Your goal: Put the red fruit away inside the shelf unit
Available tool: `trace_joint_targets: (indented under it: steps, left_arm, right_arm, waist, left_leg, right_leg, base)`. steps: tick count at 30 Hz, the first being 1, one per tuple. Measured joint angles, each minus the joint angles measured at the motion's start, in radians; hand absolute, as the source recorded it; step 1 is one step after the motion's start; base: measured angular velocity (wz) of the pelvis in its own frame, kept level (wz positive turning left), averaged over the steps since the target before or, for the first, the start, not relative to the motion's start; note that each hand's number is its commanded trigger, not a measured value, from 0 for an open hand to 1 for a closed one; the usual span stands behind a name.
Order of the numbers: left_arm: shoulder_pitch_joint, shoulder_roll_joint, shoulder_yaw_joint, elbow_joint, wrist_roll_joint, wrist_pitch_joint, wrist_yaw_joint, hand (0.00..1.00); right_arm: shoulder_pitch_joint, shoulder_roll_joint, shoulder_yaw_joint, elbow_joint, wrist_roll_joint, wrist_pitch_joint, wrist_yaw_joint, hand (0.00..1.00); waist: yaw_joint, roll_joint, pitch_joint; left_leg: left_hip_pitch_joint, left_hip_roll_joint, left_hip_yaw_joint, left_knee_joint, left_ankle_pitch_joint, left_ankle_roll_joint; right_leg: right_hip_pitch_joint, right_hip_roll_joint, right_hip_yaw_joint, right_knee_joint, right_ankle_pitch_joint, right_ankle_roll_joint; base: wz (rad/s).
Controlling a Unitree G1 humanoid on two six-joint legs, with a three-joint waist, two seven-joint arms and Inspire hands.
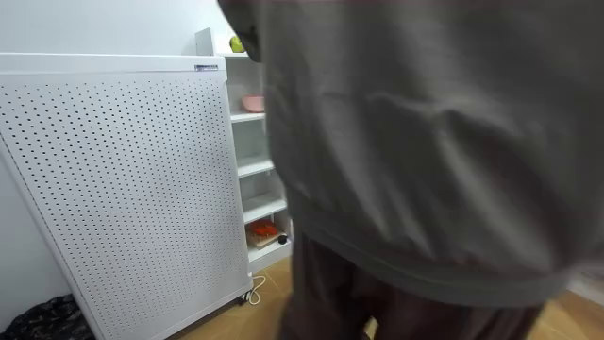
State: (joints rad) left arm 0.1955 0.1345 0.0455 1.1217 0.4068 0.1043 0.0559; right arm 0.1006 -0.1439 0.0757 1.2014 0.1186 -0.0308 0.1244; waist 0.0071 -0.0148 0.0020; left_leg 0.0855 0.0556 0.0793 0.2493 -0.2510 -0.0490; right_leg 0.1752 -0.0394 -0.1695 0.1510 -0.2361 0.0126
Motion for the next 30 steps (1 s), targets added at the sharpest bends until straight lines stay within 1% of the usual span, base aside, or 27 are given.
trace_joint_targets:
  steps: [4,9,13,16,18,20,21,22,23,24,26,27,29,30]
  left_arm:
    - [0.006,-0.002,0.0,0.0,0.0,-0.001,0.0,0.0]
    - [0.01,-0.003,0.0,-0.001,0.004,-0.001,0.0,0.0]
    - [0.023,-0.003,-0.001,-0.002,0.036,0.001,-0.002,0.0]
    - [0.019,-0.003,-0.003,-0.002,0.037,-0.004,-0.003,0.0]
    - [0.014,-0.003,0.0,-0.002,0.038,-0.016,-0.001,0.0]
    - [0.011,-0.003,0.001,-0.005,0.041,-0.036,0.001,0.0]
    - [0.01,-0.003,0.001,-0.005,0.041,-0.041,0.001,0.0]
    - [0.01,-0.003,0.002,-0.004,0.04,-0.048,0.001,0.0]
    - [0.009,-0.002,0.012,-0.004,0.039,-0.054,0.002,0.0]
    - [0.008,-0.001,0.013,-0.005,0.04,-0.057,0.002,0.0]
    - [0.009,0.0,0.02,-0.019,0.045,-0.062,0.006,0.0]
    - [0.009,0.001,0.02,-0.019,0.046,-0.062,0.008,0.0]
    - [0.014,0.001,0.02,-0.026,0.047,-0.062,0.015,0.0]
    - [0.016,0.001,0.02,-0.031,0.047,-0.062,0.016,0.0]
  right_arm:
    - [0.008,0.001,-0.013,0.0,0.01,-0.002,-0.009,0.0]
    - [0.02,0.002,-0.022,0.0,0.067,-0.002,-0.033,0.0]
    - [0.032,0.013,-0.025,-0.001,0.128,-0.001,-0.059,0.0]
    - [0.032,0.015,-0.032,-0.007,0.126,-0.001,-0.078,0.0]
    - [0.032,0.015,-0.044,-0.026,0.123,0.0,-0.097,0.0]
    - [0.037,0.013,-0.061,-0.115,0.109,0.002,-0.132,0.0]
    - [0.039,0.011,-0.063,-0.157,0.105,0.005,-0.143,0.0]
    - [0.044,0.01,-0.076,-0.259,0.097,0.006,-0.164,0.0]
    - [0.045,0.01,-0.095,-0.366,0.081,0.004,-0.179,0.0]
    - [0.042,0.01,-0.103,-0.406,0.078,-0.005,-0.188,0.0]
    - [0.032,0.01,-0.128,-0.578,0.076,-0.033,-0.24,0.0]
    - [0.031,0.01,-0.129,-0.619,0.075,-0.041,-0.255,0.0]
    - [0.028,0.011,-0.131,-0.771,0.064,-0.062,-0.3,0.0]
    - [0.027,0.013,-0.135,-0.799,0.064,-0.067,-0.309,0.0]
  waist:
    - [-0.004,-0.003,0.0007]
    - [-0.004,-0.005,0.002]
    - [-0.004,-0.014,0.0052]
    - [-0.005,-0.016,0.0068]
    - [-0.002,-0.016,0.0089]
    - [-0.004,-0.015,0.0102]
    - [-0.005,-0.014,0.0122]
    - [-0.008,-0.012,0.0164]
    - [-0.012,-0.012,0.0162]
    - [-0.013,-0.013,0.0152]
    - [-0.007,-0.015,0.0106]
    - [-0.004,-0.017,0.0096]
    - [-0.004,-0.019,0.0084]
    - [-0.005,-0.019,0.0082]
  left_leg:
    - [0.003,0.001,0.001,0.0,0.0,0.0]
    - [0.006,0.002,0.001,0.0,0.0,0.0]
    - [0.007,0.001,0.0,0.0,0.0,0.0]
    - [0.009,0.001,0.0,0.0,0.0,0.0]
    - [0.012,0.001,0.001,0.0,0.0,0.0]
    - [0.012,0.002,0.003,0.0,0.0,0.0]
    - [0.011,0.002,0.004,0.0,0.0,0.0]
    - [0.012,0.001,0.006,-0.001,0.0,0.0]
    - [0.013,0.001,0.011,-0.002,0.0,0.0]
    - [0.013,0.001,0.011,-0.002,0.0,0.0]
    - [0.014,0.0,0.014,-0.005,0.0,0.0]
    - [0.016,0.0,0.015,-0.008,0.0,0.0]
    - [0.018,0.0,0.015,-0.013,0.0,0.0]
    - [0.018,0.0,0.015,-0.014,0.0,0.0]
  right_leg:
    - [0.001,0.0,0.003,0.001,0.0,0.0]
    - [0.001,0.001,0.005,0.004,0.0,0.0]
    - [0.003,0.001,0.007,0.002,0.0,0.0]
    - [0.004,0.001,0.009,0.003,0.0,0.0]
    - [0.005,0.002,0.019,0.004,0.0,0.0]
    - [0.002,0.002,0.023,0.007,0.0,0.0]
    - [-0.001,0.001,0.025,0.009,0.0,0.0]
    - [-0.002,0.001,0.027,0.009,0.0,0.0]
    - [-0.003,0.001,0.027,0.008,0.0,0.0]
    - [-0.003,0.001,0.027,0.006,0.0,0.0]
    - [-0.002,0.0,0.029,0.002,0.001,0.001]
    - [-0.003,0.0,0.029,0.002,0.001,0.001]
    - [-0.003,0.001,0.029,0.002,0.001,0.001]
    - [-0.002,0.001,0.029,0.002,0.001,0.001]
  base:
    - [-0.02]
    - [0.0]
    - [0.0]
    - [-0.02]
    - [-0.06]
    - [-0.07]
    - [-0.08]
    - [-0.09]
    - [-0.06]
    - [0.0]
    - [0.0]
    - [0.0]
    - [0.0]
    - [0.0]
